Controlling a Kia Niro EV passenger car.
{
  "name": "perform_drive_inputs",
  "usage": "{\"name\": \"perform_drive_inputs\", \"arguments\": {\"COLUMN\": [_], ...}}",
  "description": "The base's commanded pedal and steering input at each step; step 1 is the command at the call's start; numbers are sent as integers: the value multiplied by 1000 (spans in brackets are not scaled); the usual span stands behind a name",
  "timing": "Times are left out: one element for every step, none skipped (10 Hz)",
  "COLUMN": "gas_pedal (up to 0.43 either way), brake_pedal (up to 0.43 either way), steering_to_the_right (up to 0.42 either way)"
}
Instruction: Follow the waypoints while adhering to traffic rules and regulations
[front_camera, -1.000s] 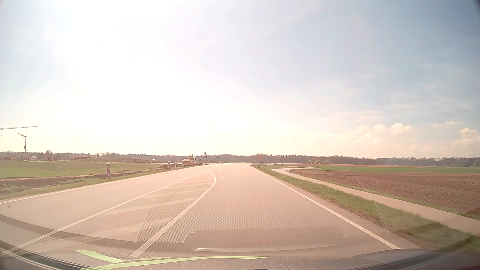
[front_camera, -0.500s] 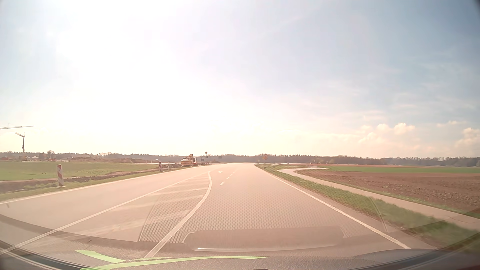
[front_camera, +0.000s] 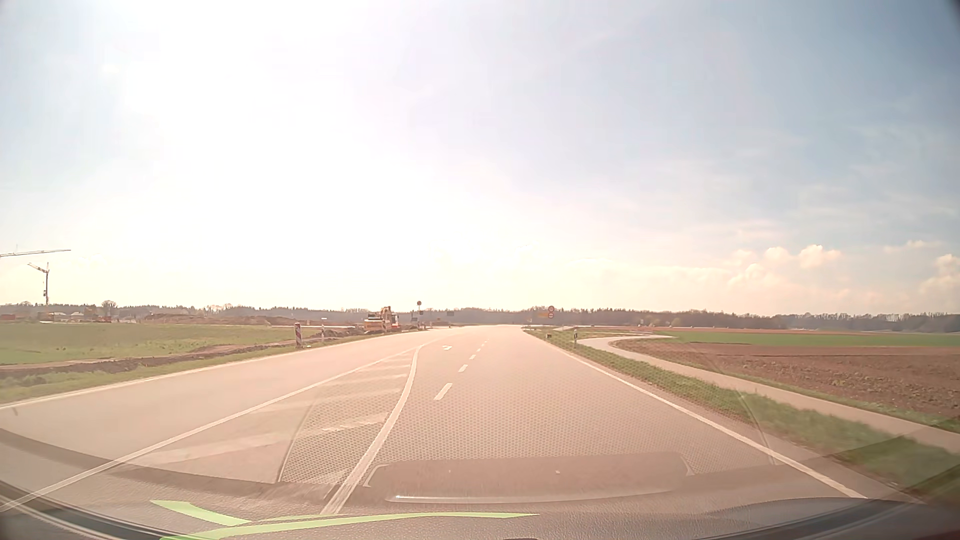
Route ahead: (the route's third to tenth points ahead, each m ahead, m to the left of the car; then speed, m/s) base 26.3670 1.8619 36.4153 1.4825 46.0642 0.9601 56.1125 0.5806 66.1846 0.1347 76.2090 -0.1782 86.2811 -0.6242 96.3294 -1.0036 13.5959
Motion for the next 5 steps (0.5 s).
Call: {"name": "perform_drive_inputs", "arguments": {"gas_pedal": [0,0,0,0,0], "brake_pedal": [0,0,0,0,0], "steering_to_the_right": [-16,-16,-16,-16,-16]}}
